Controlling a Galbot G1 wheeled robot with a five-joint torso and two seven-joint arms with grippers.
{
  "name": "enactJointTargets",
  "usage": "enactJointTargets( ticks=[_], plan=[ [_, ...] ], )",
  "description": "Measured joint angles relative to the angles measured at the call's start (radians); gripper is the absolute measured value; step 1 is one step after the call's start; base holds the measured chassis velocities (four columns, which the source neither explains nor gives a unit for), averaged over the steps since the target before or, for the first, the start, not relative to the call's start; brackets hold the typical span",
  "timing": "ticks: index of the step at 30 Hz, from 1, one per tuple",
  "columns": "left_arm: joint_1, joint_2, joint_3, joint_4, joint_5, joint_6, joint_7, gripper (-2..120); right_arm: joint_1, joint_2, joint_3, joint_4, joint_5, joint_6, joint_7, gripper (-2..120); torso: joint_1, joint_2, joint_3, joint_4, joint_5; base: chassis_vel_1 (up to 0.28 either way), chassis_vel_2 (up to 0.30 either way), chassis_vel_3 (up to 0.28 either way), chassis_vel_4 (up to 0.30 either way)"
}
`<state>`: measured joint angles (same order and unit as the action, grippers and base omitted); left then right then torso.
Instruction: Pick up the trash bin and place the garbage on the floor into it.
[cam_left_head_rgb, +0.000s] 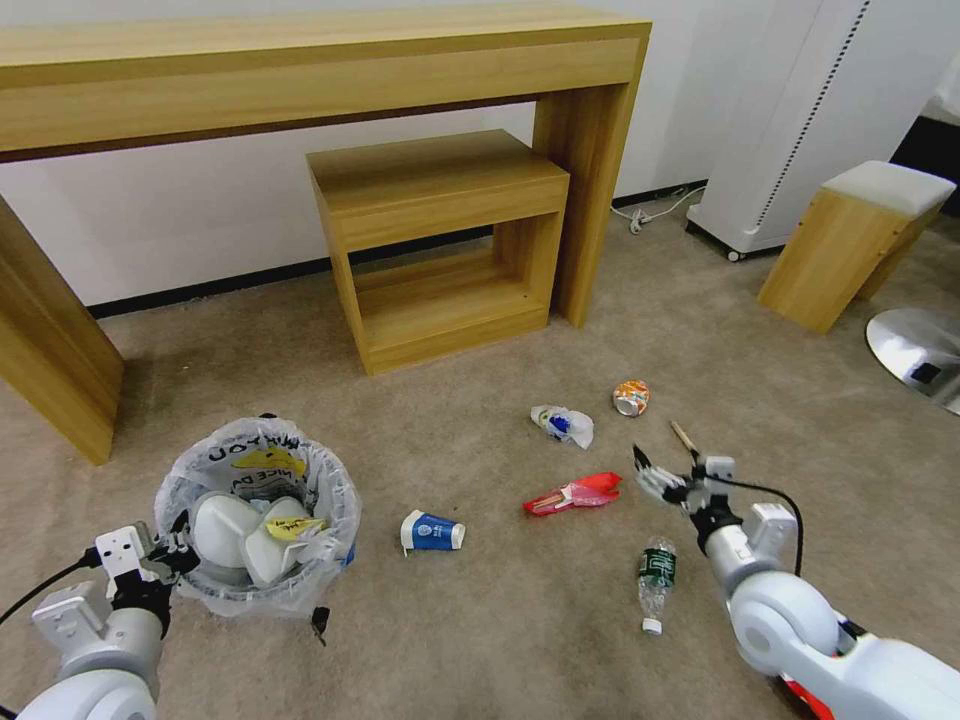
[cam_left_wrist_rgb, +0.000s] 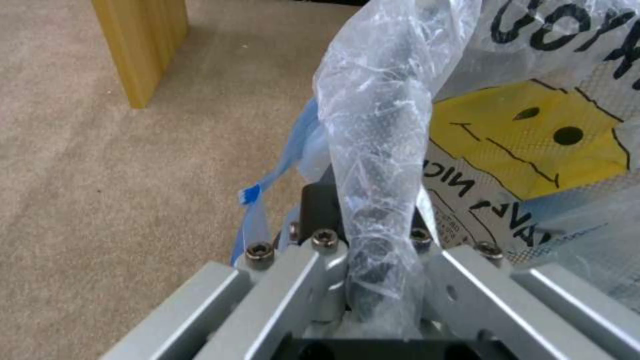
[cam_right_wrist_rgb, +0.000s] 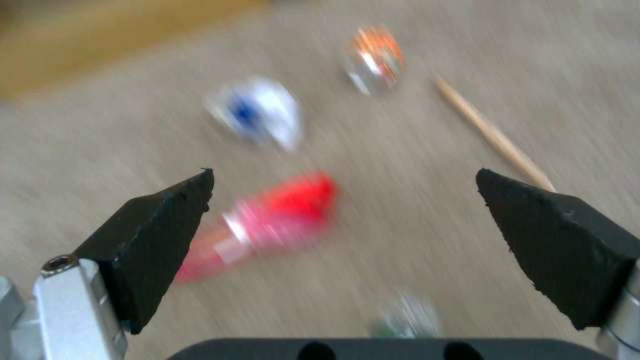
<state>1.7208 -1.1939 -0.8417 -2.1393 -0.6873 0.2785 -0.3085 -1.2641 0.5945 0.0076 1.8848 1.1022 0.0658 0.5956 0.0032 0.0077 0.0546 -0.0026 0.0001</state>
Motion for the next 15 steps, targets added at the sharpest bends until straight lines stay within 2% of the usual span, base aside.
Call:
enactJointTargets(
  ticks=[8,12,15],
  plan=[
    [0.001,-0.004,0.000,0.005,0.006,-0.007,0.002,1,-0.074,0.013,0.006,-0.032,0.042,-0.119,0.111,100,0.000,0.000,0.000,0.0000,-0.0004,0.000,0.000,0.000,0.000],
    [-0.003,-0.009,0.004,0.010,0.008,-0.008,0.002,1,-0.055,0.052,-0.032,-0.092,0.043,-0.122,0.119,100,0.000,0.000,0.000,0.0001,0.0004,0.000,0.000,0.000,0.000],
    [-0.004,-0.011,0.006,0.011,0.010,-0.009,0.002,1,-0.025,0.077,-0.060,-0.134,0.044,-0.121,0.115,100,0.000,0.000,0.000,0.0001,-0.0007,0.000,0.000,0.000,0.000]
  ],
)
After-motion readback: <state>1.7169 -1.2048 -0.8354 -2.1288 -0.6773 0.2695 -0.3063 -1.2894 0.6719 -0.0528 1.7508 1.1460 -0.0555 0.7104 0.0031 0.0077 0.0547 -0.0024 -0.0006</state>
